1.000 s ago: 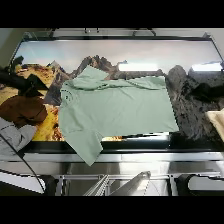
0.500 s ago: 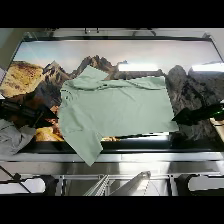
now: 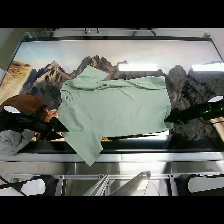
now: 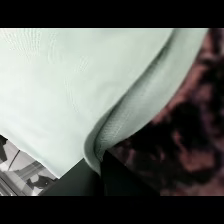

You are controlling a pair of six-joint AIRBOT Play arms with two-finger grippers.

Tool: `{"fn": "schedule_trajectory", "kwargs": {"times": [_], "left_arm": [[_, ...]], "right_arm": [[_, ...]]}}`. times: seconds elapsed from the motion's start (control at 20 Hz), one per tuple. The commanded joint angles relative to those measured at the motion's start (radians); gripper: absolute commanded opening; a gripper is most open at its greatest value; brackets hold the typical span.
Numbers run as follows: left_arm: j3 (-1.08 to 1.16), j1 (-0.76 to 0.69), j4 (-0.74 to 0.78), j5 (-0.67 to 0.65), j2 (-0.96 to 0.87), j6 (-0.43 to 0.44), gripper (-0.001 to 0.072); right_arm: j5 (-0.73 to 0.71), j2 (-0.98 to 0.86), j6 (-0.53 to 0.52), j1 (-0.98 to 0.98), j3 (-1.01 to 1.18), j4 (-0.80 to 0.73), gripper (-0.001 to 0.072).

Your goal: Fold the shirts.

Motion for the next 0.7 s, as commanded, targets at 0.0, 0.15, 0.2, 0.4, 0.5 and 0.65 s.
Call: {"fn": "schedule_trajectory", "kwargs": {"times": [0.0, 0.15, 0.2, 0.4, 0.5, 0.65], "left_arm": [[-0.049, -0.059, 0.003, 0.109, 0.003, 0.001, 0.0507], [-0.049, -0.108, -0.011, 0.187, 0.003, 0.001, 0.0504], [-0.048, -0.125, -0.014, 0.207, 0.003, 0.001, 0.0432], [-0.011, -0.168, -0.155, 0.176, 0.004, 0.114, 0.0028], [0.050, -0.166, -0.256, 0.085, 0.038, 0.180, 0.0025], [0.182, -0.128, -0.455, -0.076, 0.179, 0.260, 0.0025]], "right_arm": [[0.022, 0.000, -0.003, 0.005, 0.000, 0.043, 0.0015], [0.030, 0.001, -0.003, 0.006, 0.000, 0.043, 0.0016], [0.035, 0.001, -0.003, 0.006, 0.000, 0.044, 0.0016], [0.084, 0.024, 0.002, 0.003, 0.000, 0.047, 0.0015], [0.114, 0.078, 0.000, -0.016, 0.002, 0.088, 0.0015], [0.204, 0.217, 0.000, -0.092, 0.044, 0.257, 0.0015]]}}
